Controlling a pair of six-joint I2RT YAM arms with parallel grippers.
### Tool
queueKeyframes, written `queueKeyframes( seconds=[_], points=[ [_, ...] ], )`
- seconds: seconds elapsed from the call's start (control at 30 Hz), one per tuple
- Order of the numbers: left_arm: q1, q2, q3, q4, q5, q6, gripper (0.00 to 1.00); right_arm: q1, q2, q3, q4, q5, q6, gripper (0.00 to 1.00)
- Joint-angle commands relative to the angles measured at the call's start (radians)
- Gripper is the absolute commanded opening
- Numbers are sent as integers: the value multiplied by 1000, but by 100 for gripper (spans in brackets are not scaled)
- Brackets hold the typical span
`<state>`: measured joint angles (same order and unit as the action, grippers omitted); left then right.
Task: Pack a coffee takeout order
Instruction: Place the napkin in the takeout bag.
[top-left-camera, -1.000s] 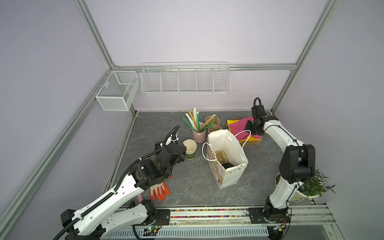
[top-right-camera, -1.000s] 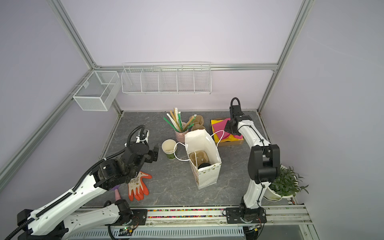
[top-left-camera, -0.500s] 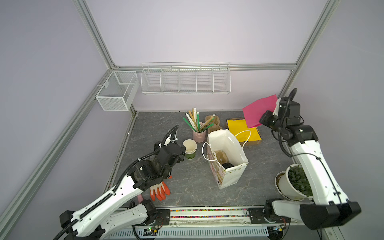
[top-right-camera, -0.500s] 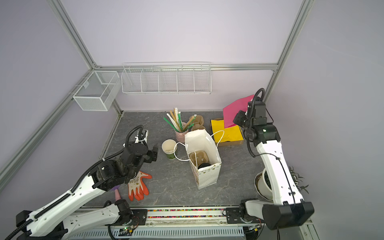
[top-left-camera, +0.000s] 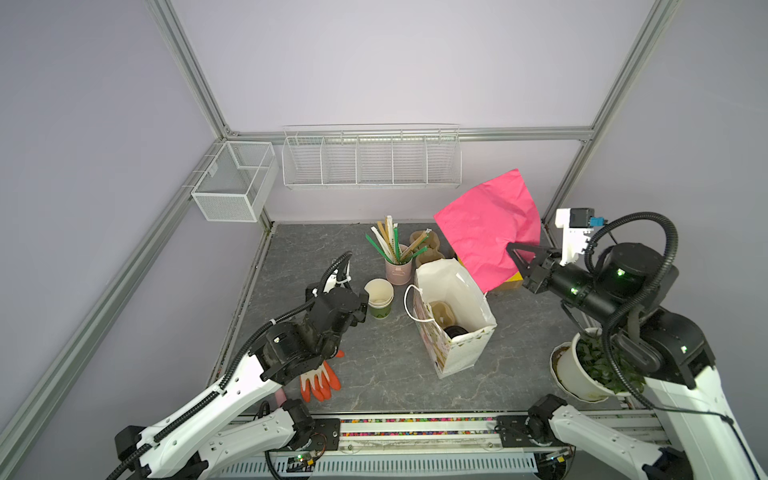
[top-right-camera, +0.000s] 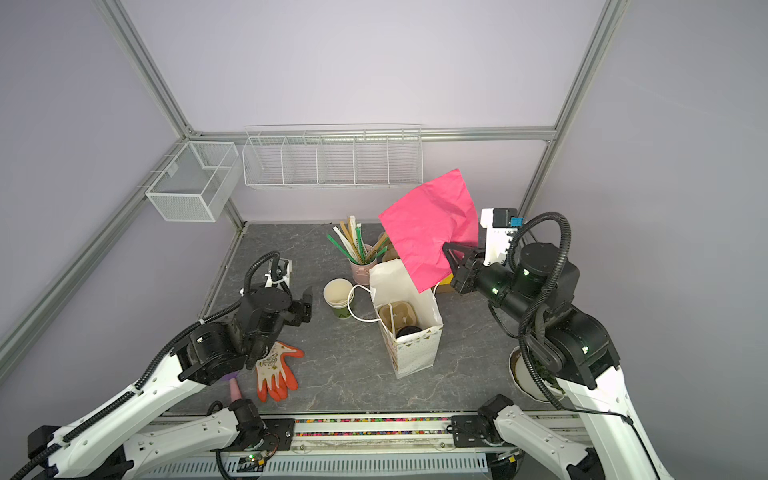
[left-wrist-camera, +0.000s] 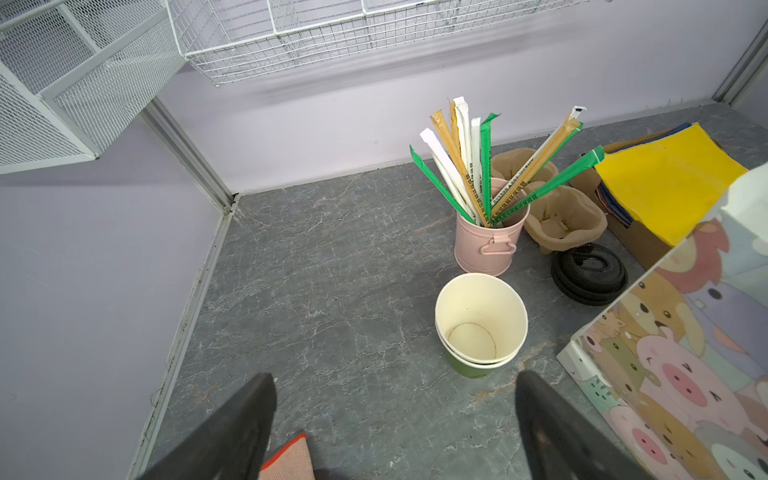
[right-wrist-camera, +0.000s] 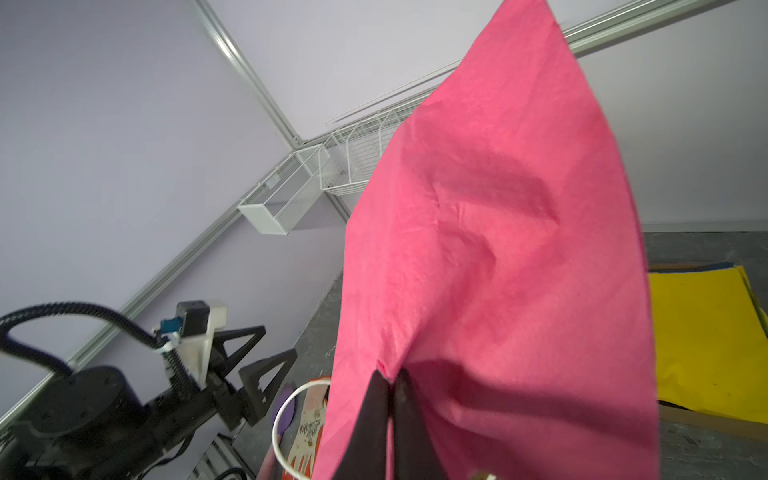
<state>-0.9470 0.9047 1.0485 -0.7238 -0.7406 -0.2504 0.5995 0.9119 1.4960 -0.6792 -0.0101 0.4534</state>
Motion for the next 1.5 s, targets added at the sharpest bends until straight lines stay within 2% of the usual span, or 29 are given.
queueKeyframes(
  seconds=[0.0, 0.1, 0.27, 0.4, 0.5, 0.67, 0.77, 1.07, 1.2, 1.27, 1.47],
  points=[
    [7, -12, 1, -17, -21, -12, 90, 94, 13, -49, -78, 113, -81, 7],
    [7, -22, -3, -16, -21, -13, 90, 181, 4, -106, -106, 280, -75, 7],
    [7, -23, -4, -15, -18, -12, 90, 268, 47, -154, -148, 385, -50, 7],
    [7, -24, -4, -19, -16, -13, 90, 389, 98, -155, -231, 582, -11, 7],
    [7, -24, -6, -16, -11, -10, 90, 440, 142, -150, -270, 629, 14, 7],
    [7, -11, 0, -22, -9, -12, 90, 532, 291, -73, -447, 698, 82, 7],
    [7, -16, -2, -22, -10, -12, 90, 554, 339, -57, -483, 687, 114, 7],
    [6, -4, -1, -23, 3, -12, 90, 546, 423, -34, -469, 508, 147, 7],
    [7, -1, -1, -25, 7, -12, 90, 491, 436, -40, -452, 410, 153, 8],
    [7, 0, -1, -25, 9, -12, 90, 478, 435, -38, -438, 376, 149, 20],
    [6, 11, 1, -24, 12, -10, 90, 455, 400, 48, -433, 353, 119, 43]
  ],
)
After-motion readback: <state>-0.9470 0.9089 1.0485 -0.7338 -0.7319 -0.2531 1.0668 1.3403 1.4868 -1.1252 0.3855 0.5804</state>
